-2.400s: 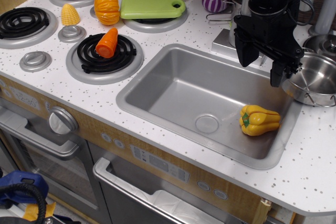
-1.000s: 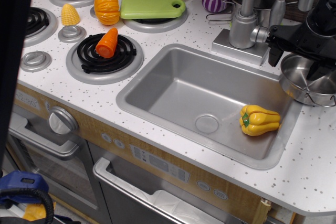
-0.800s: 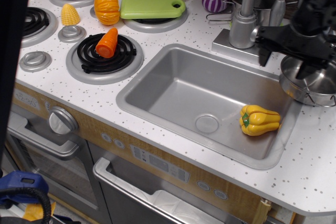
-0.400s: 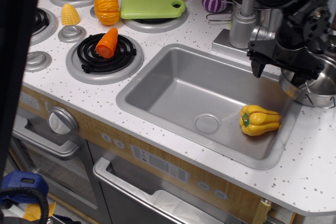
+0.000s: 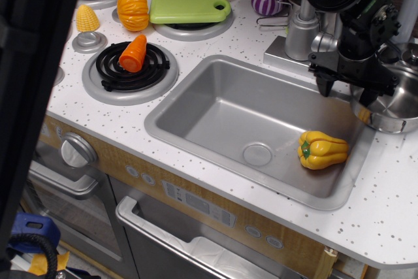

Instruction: Put pan in sink

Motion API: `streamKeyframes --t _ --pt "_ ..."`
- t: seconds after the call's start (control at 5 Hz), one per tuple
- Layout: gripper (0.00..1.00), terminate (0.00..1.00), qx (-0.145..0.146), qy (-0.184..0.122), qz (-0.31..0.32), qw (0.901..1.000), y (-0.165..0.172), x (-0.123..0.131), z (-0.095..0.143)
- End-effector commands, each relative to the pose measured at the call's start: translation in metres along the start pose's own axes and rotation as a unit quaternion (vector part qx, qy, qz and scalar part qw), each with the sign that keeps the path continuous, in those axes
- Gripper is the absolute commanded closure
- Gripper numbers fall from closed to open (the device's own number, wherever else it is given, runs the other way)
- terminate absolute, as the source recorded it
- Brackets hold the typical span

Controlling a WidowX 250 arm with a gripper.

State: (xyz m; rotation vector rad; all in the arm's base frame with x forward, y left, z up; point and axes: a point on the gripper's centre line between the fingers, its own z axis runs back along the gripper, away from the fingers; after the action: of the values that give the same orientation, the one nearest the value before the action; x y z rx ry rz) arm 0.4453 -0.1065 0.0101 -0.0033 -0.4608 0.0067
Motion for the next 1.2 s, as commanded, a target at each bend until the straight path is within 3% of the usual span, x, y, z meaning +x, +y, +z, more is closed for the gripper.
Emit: streamKeyframes --t 0.0,0.4,0.6,0.8,1.0 --pt "1.0 0.0 0.003 -0.011 -0.007 0.9999 0.0 0.02 0.016" --pt "1.0 0.0 0.033 0.015 -0.037 0.9987 0.015 0.018 0.045" --pt "1.0 0.0 0.046 0.04 -0.084 0.9946 0.039 0.015 0.064" --pt "1.0 0.0 0.046 0.052 -0.134 0.9886 0.078 -0.013 0.077" --pt "1.0 0.0 0.025 0.065 -0.197 0.9778 0.113 -0.023 0.075"
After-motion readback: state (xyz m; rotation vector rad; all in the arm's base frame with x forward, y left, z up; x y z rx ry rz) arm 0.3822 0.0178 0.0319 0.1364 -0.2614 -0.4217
